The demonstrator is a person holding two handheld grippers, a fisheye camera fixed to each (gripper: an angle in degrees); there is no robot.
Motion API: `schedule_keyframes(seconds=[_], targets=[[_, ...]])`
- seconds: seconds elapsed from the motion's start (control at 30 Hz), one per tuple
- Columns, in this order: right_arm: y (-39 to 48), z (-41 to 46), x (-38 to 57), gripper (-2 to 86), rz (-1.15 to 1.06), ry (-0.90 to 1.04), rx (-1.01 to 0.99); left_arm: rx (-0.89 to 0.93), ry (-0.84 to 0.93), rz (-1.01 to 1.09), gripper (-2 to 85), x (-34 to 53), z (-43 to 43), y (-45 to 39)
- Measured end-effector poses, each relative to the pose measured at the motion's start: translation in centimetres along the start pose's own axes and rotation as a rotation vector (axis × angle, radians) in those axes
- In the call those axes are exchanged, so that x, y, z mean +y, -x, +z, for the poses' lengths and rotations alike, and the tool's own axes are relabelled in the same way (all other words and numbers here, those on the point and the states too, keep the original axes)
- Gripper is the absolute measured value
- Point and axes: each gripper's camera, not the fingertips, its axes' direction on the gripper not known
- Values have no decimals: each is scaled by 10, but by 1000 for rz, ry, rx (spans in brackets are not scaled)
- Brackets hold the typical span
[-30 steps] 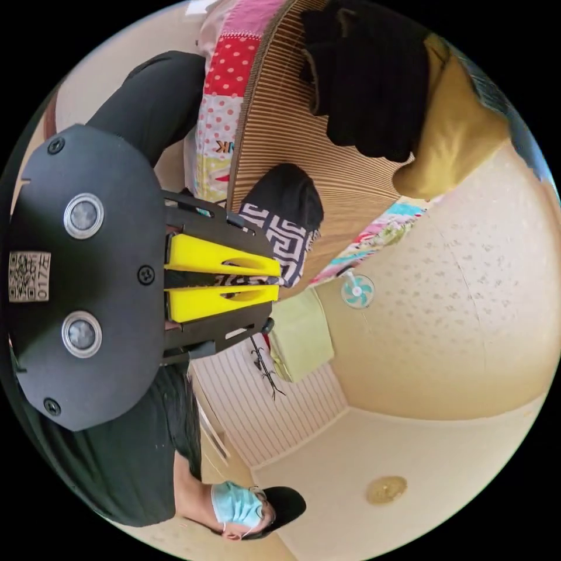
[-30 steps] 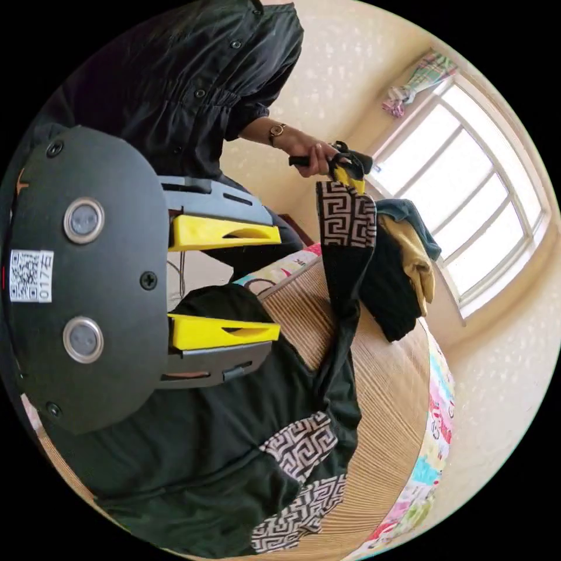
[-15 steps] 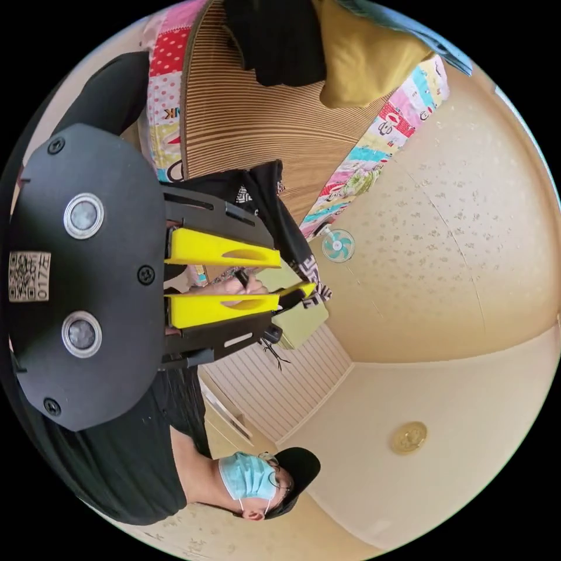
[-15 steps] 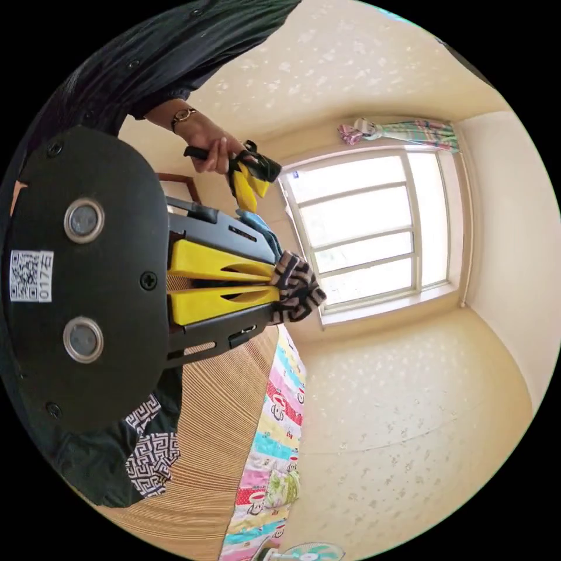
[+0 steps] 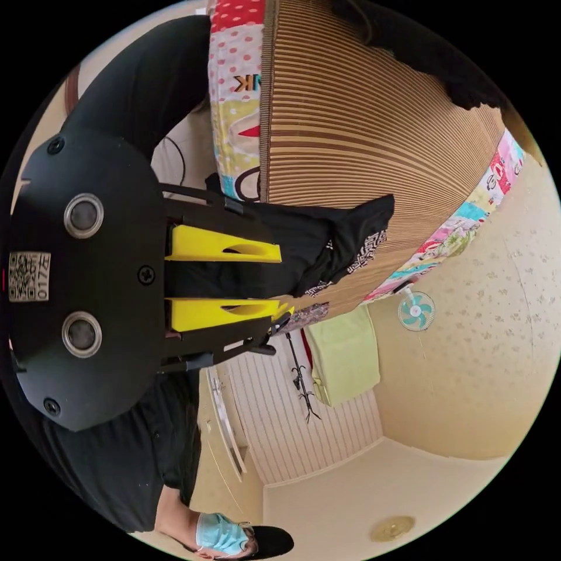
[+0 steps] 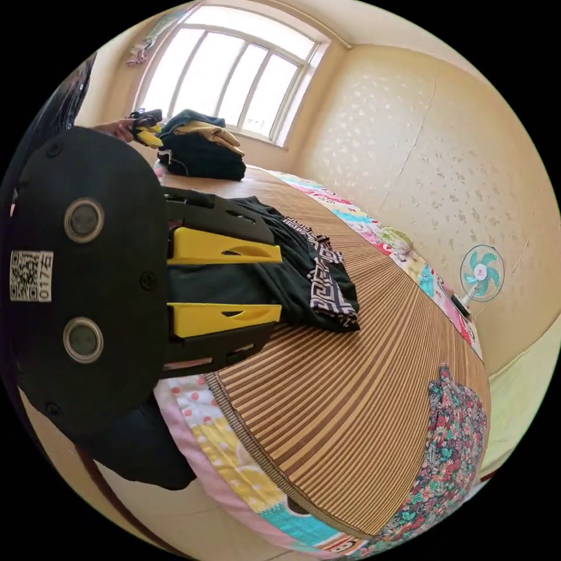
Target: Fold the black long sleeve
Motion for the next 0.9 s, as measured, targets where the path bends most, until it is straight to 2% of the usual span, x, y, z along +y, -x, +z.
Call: schedule_keyframes(seconds=[0.1, 0.17, 0.27, 0.33, 0.37, 0.43, 0.57, 0.7, 0.73, 0.77, 0.83, 0.9], targets=[[14, 3, 18, 87, -174, 82, 113, -97, 87, 56, 84, -21, 65, 9], [37, 29, 34, 64, -375, 183, 267, -169, 121, 104, 60, -35, 107, 15], [63, 78, 45, 38, -585, 293, 463, -384, 199, 146, 33, -59, 175, 31], [78, 102, 45, 29, -695, 283, 548, -520, 324, 176, 6, -85, 228, 46], [87, 118, 37, 25, -730, 285, 597, -513, 331, 196, 0, -92, 236, 47], [97, 144, 15, 21, -738, 314, 637, -505, 385, 183, -7, -128, 262, 60], [110, 200, -63, 18, -710, 362, 585, -490, 429, 153, -9, -191, 293, 83], [122, 243, -142, 18, -664, 398, 567, -675, 267, 104, -5, -270, 288, 96], [131, 241, -166, 18, -625, 412, 553, -635, 191, 100, -2, -282, 271, 94], [144, 221, -180, 18, -639, 339, 502, -580, 158, 113, 1, -286, 261, 92], [157, 179, -183, 22, -670, 184, 474, -360, 90, 188, 33, -279, 227, 86], [149, 144, -173, 35, -642, 135, 476, -322, 82, 166, 73, -252, 210, 92]])
